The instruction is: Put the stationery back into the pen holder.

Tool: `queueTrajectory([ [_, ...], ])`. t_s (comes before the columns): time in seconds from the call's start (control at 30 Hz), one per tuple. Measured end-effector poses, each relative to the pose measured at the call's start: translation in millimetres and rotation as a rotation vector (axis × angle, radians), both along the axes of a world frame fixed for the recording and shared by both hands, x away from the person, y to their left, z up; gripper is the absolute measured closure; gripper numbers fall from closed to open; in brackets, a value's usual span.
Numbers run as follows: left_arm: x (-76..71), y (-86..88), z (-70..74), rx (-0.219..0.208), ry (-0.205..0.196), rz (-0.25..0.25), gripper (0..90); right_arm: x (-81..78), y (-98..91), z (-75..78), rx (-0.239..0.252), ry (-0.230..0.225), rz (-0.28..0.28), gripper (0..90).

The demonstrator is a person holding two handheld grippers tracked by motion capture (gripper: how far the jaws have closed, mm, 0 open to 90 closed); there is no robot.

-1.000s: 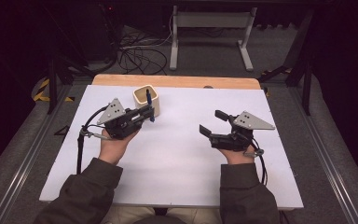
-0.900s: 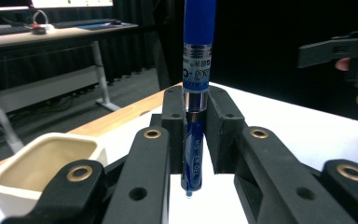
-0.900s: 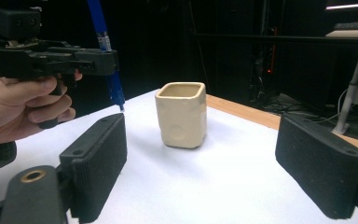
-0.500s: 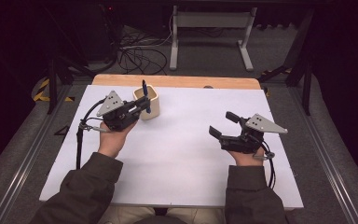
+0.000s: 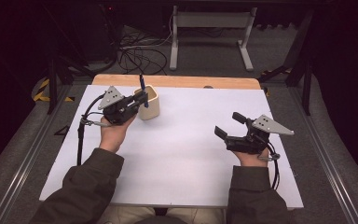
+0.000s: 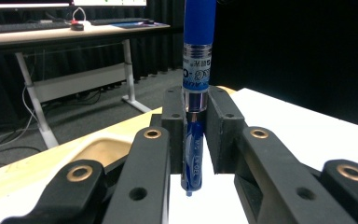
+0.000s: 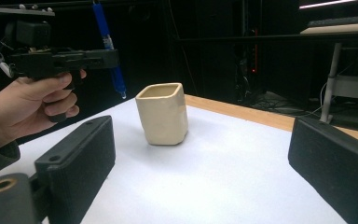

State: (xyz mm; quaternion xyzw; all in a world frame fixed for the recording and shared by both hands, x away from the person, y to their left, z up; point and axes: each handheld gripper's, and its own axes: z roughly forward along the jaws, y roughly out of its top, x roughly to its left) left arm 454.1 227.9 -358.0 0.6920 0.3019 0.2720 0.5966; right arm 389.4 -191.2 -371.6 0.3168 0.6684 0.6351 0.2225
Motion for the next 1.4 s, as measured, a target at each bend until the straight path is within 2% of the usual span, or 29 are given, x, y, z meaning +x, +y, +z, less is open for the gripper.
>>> queueTrajectory([
  [0.13,6.3,2.8,-2.2,-0.002,0.018,0.012,79.5,-0.5,-2.5,-0.1,0.006,0.003,-0.003,7.2],
  [0.5,20.5,4.0,1.6,0.006,0.010,0.051,79.5,-1.0,-7.7,0.0,0.006,0.001,-0.012,7.0],
  [0.9,37.6,10.0,-9.3,-0.011,0.042,0.106,79.4,-1.8,-14.4,0.2,0.020,0.005,-0.028,6.8],
  [1.23,50.4,16.1,-17.6,-0.050,0.073,0.149,79.5,-1.5,-14.9,-0.3,0.017,0.006,-0.028,6.8],
  [1.4,54.5,15.4,-21.4,-0.046,0.076,0.160,79.5,-1.0,-15.6,-0.9,0.016,0.007,-0.028,6.8],
])
